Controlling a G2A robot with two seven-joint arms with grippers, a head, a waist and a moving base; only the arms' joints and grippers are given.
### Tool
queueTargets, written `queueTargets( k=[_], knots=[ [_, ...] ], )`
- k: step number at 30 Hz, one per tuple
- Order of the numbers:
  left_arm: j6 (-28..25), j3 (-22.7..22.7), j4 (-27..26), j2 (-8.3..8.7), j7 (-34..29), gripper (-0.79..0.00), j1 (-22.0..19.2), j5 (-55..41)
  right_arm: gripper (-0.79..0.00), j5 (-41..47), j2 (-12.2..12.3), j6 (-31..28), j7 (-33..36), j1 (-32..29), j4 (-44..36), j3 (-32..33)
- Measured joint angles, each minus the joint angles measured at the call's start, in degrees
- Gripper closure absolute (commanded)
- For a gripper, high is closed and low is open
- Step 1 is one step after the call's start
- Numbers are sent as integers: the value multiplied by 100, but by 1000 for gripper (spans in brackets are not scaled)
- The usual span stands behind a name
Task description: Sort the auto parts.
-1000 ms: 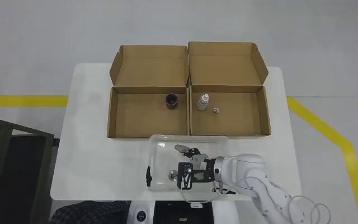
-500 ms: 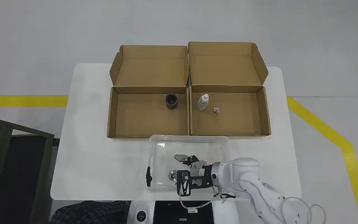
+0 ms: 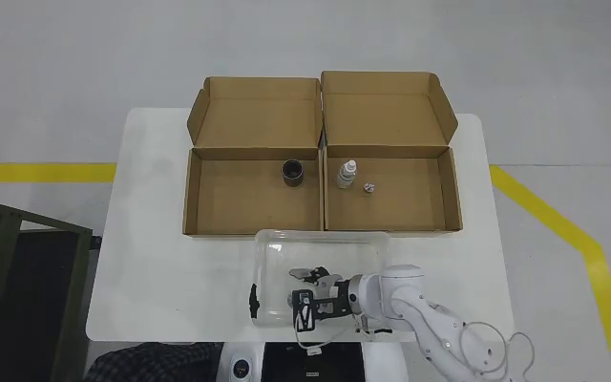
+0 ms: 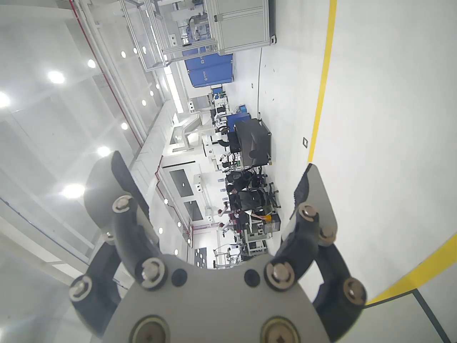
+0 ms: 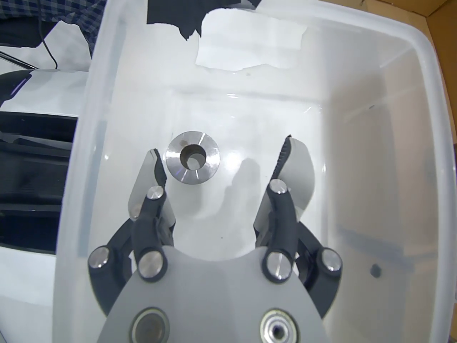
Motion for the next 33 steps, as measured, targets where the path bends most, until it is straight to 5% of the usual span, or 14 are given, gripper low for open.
queueTargets(
  k=[10,12,15,33],
  knots=[
    [0,0,0,0,0,-785,0,0,-314,222,-56,-71,69,250,283,-221],
    [0,0,0,0,0,-785,0,0,-234,298,-65,-90,63,295,317,-246],
    [0,0,0,0,0,-785,0,0,0,425,-78,-103,40,358,367,-271],
    [0,0,0,0,0,-785,0,0,0,1697,15,-127,-252,406,117,386]
  ],
)
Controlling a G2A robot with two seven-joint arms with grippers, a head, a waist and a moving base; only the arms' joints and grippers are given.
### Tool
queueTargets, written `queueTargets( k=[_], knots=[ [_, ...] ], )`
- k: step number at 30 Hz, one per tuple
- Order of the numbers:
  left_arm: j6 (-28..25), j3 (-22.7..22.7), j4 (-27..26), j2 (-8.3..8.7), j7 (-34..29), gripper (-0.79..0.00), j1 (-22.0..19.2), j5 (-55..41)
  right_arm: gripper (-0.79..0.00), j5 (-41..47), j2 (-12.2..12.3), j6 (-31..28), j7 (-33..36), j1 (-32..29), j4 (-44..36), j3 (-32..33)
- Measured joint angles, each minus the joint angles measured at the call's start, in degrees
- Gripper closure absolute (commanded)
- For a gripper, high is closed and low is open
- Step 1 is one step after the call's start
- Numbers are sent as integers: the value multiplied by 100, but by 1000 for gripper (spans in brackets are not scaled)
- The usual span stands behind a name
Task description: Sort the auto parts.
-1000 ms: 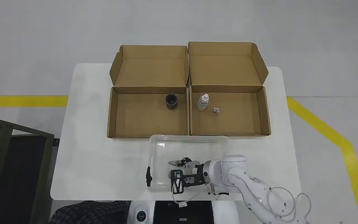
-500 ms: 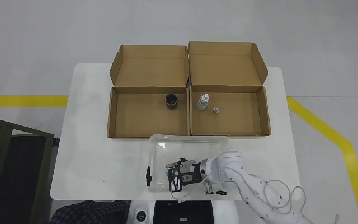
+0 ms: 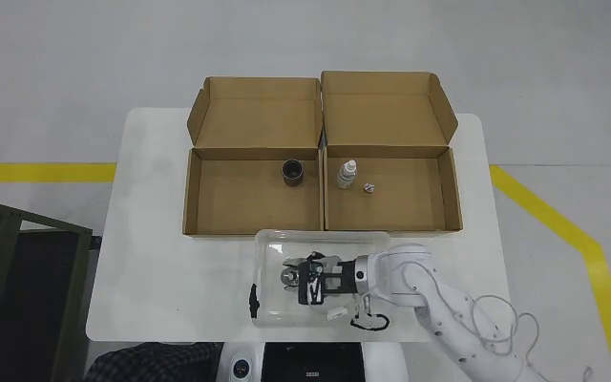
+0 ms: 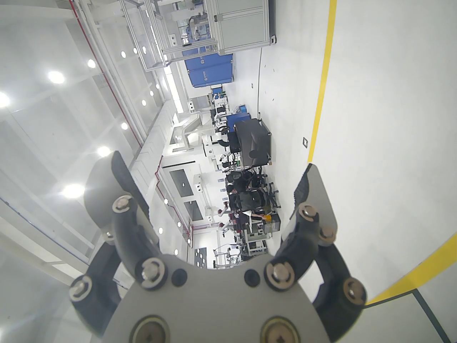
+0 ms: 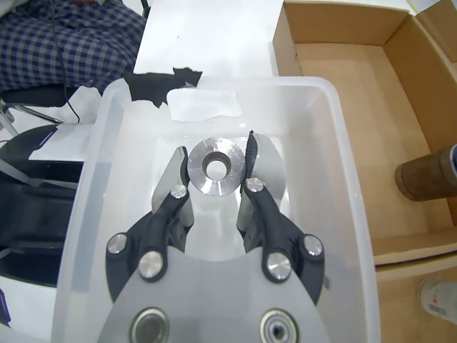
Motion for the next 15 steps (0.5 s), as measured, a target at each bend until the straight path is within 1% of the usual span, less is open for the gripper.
queueTargets(
  k=[6,15],
  knots=[
    [0,0,0,0,0,-785,0,0,0,478,88,-39,-133,-213,-244,381],
    [0,0,0,0,0,-785,0,0,0,1227,205,-25,-329,-442,-354,994]
  ],
)
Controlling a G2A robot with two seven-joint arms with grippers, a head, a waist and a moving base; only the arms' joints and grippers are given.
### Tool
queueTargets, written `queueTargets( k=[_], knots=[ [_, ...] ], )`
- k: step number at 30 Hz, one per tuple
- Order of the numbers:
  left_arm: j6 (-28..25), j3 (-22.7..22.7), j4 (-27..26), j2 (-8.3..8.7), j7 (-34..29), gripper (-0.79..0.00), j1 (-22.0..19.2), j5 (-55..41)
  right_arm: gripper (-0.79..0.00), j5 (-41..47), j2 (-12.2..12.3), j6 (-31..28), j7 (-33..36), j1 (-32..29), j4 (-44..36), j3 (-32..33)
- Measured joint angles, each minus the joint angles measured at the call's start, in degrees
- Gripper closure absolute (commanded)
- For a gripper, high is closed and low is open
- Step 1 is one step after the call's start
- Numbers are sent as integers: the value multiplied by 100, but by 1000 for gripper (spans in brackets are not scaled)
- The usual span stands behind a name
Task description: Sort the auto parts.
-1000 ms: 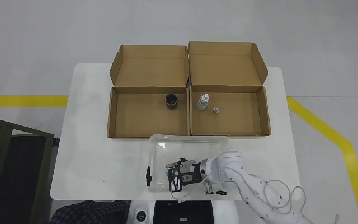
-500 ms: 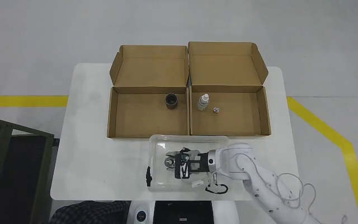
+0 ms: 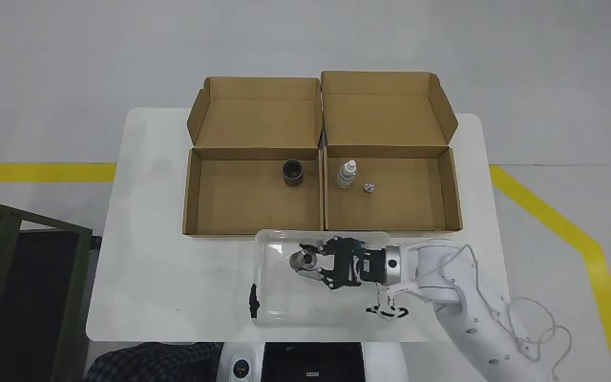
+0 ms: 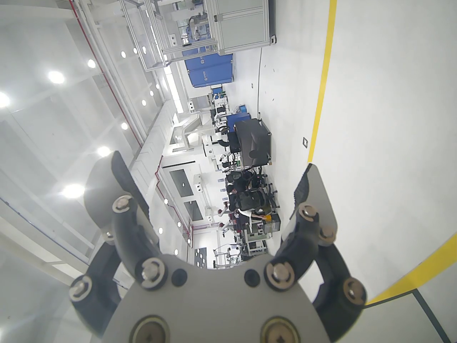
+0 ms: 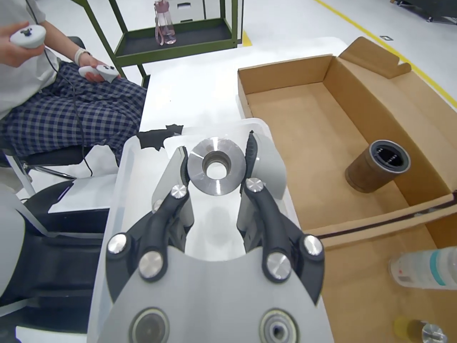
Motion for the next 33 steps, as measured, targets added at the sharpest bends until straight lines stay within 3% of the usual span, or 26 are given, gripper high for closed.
queueTargets(
  k=[13,25,33],
  knots=[
    [0,0,0,0,0,-785,0,0,0,724,90,25,-94,-103,34,419],
    [0,0,0,0,0,-785,0,0,0,1008,84,312,-101,77,171,347],
    [0,0,0,0,0,-785,0,0,0,679,9,779,-24,409,280,1]
  ],
)
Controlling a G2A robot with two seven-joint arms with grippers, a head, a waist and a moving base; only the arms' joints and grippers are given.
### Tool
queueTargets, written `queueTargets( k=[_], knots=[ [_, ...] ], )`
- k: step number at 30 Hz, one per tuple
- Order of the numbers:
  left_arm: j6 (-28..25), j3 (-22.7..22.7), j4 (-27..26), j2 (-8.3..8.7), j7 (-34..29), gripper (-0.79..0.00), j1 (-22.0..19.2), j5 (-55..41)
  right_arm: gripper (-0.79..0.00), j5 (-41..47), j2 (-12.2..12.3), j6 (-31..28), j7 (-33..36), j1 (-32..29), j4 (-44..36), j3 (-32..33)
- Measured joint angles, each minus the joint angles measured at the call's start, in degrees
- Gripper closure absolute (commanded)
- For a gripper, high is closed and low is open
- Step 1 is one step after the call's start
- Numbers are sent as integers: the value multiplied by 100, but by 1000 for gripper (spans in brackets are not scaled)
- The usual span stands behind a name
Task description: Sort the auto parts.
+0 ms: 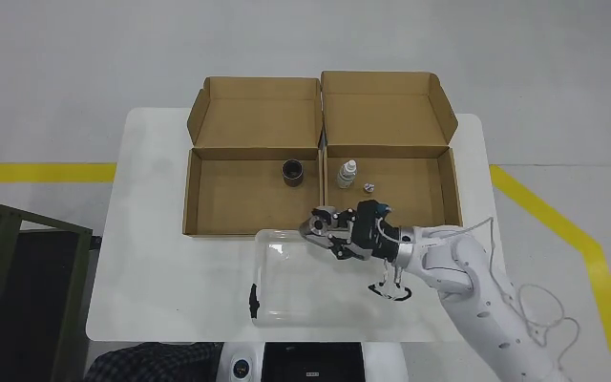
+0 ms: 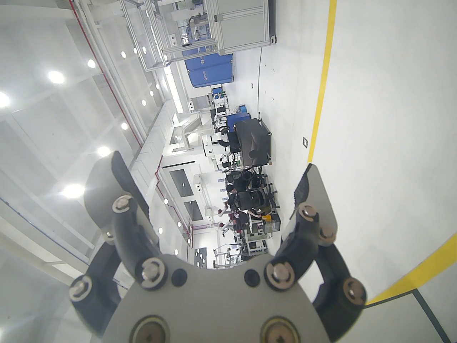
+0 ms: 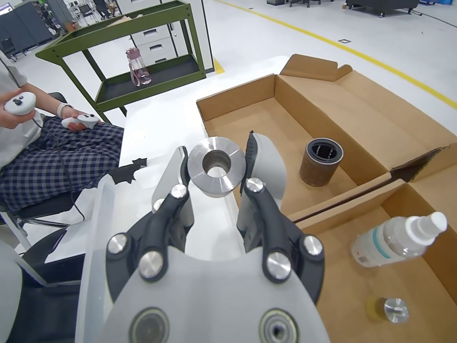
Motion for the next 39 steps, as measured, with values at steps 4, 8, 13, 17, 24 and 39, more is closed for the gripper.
queueTargets(
  k=[4,8,13,17,24,39],
  knots=[
    [0,0,0,0,0,-785,0,0,0,-294,-60,308,-25,178,85,-252],
    [0,0,0,0,0,-785,0,0,0,-577,-132,548,19,415,222,-544],
    [0,0,0,0,0,-785,0,0,0,-870,-229,787,99,773,431,-867],
    [0,0,0,0,0,-785,0,0,0,-1065,-296,942,171,1024,575,-1052],
    [0,0,0,0,0,-785,0,0,0,-1364,-414,1119,415,1473,879,-1338],
    [0,0,0,0,0,-785,0,0,0,-1756,-653,1272,987,2102,1505,-1862]
  ],
)
